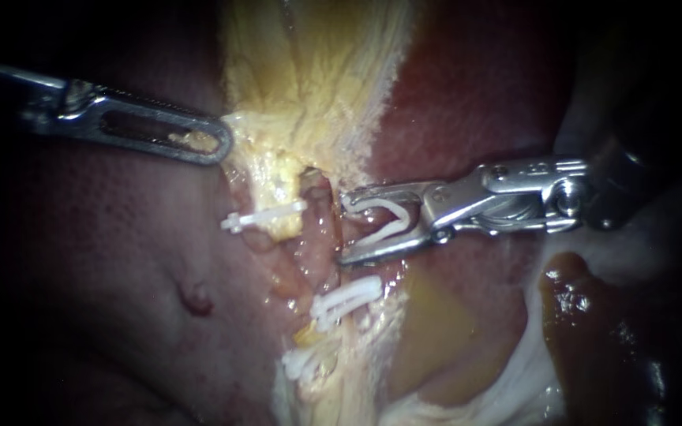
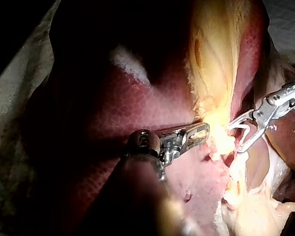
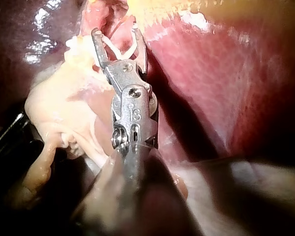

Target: Clipping third clip right tube

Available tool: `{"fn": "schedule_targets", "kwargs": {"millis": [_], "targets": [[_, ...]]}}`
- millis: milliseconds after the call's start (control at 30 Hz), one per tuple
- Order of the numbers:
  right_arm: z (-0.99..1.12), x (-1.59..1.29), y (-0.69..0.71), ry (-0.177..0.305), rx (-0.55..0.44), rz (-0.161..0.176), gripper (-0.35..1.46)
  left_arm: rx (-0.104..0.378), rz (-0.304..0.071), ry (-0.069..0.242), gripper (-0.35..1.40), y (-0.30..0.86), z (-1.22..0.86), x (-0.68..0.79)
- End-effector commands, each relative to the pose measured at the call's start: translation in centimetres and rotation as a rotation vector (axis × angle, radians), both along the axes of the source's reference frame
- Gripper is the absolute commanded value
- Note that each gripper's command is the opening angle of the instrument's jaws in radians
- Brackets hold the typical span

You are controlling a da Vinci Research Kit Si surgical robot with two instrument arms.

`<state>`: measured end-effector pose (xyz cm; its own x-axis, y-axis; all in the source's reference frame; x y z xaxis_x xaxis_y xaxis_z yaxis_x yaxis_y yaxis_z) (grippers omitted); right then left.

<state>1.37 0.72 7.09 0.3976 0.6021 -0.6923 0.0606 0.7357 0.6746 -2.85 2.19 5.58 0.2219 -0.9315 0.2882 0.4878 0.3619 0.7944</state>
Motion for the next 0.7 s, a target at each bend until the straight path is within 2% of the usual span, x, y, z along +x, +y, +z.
{"fn": "schedule_targets", "kwargs": {"millis": [33, 267, 700], "targets": [[0.00, 0.02, -0.01, 0.002, 0.008, 0.004, 0.49, 0.000, 0.000, 0.001, -0.35, 0.00, 0.00, 0.00], [0.02, 0.11, -0.01, 0.038, 0.053, 0.015, 0.49, -0.002, -0.003, 0.003, -0.35, 0.00, 0.01, -0.01], [-0.04, 0.21, -0.02, 0.176, 0.172, 0.025, 0.49, -0.002, -0.003, 0.003, -0.35, 0.00, 0.02, -0.02]]}}
